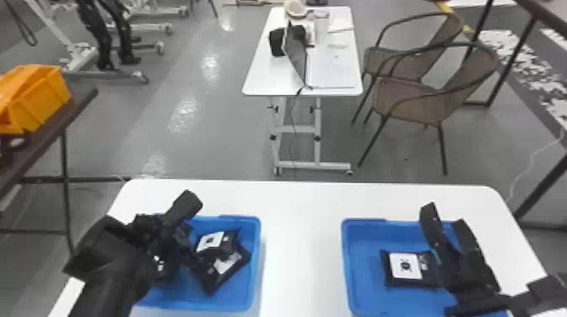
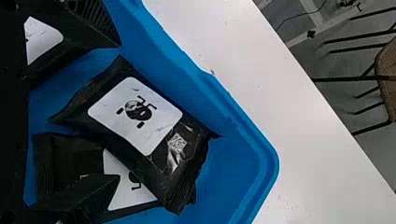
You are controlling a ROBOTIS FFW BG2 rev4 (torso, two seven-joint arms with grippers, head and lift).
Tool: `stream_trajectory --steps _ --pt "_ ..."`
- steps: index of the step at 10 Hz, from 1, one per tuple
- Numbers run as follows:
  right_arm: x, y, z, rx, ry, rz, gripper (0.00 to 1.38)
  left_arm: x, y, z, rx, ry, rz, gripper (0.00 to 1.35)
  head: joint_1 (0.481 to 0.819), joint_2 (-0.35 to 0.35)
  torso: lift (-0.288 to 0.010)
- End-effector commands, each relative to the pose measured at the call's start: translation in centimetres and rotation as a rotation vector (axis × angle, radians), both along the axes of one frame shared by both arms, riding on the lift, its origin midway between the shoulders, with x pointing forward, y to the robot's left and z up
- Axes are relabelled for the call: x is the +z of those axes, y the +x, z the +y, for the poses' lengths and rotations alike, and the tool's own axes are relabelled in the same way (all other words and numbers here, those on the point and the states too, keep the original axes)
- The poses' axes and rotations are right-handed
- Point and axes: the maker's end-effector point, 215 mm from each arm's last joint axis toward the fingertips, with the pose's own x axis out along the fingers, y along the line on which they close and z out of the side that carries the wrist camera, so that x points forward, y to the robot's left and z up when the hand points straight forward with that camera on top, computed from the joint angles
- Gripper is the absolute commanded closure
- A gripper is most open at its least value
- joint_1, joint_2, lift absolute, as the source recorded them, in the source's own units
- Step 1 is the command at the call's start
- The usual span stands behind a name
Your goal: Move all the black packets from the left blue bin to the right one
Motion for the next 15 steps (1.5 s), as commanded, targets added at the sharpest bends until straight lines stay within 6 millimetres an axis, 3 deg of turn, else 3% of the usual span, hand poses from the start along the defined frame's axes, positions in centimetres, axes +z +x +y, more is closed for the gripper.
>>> stream_trajectory --steps 1,4,6,8,9,15 --pt "0.0 0.0 0.1 0.002 0.004 -0.001 0.18 -0.9 -0.2 -0.1 -0.005 -0.012 0.015 0.01 0.695 0.075 0.0" --pt "-0.1 0.1 0.3 0.013 0.011 0.0 0.18 -1.1 0.1 0.4 0.0 -0.015 -0.01 0.14 0.695 0.079 0.0" --pt "-0.1 0.2 0.6 0.025 0.013 0.0 0.18 -0.2 1.2 1.6 0.032 -0.011 -0.044 0.43 0.695 0.085 0.0" --pt "0.0 0.3 0.9 0.034 0.014 -0.003 0.18 0.4 1.8 2.8 0.101 -0.044 -0.069 0.57 0.695 0.101 0.0" --pt "-0.2 0.2 0.9 0.036 0.016 0.0 0.18 0.4 1.9 2.9 0.117 -0.053 -0.06 0.73 0.695 0.109 0.0" --pt "-0.4 0.3 1.2 0.05 0.019 0.001 0.18 0.9 2.2 1.1 0.055 -0.071 -0.071 0.82 0.695 0.105 0.0"
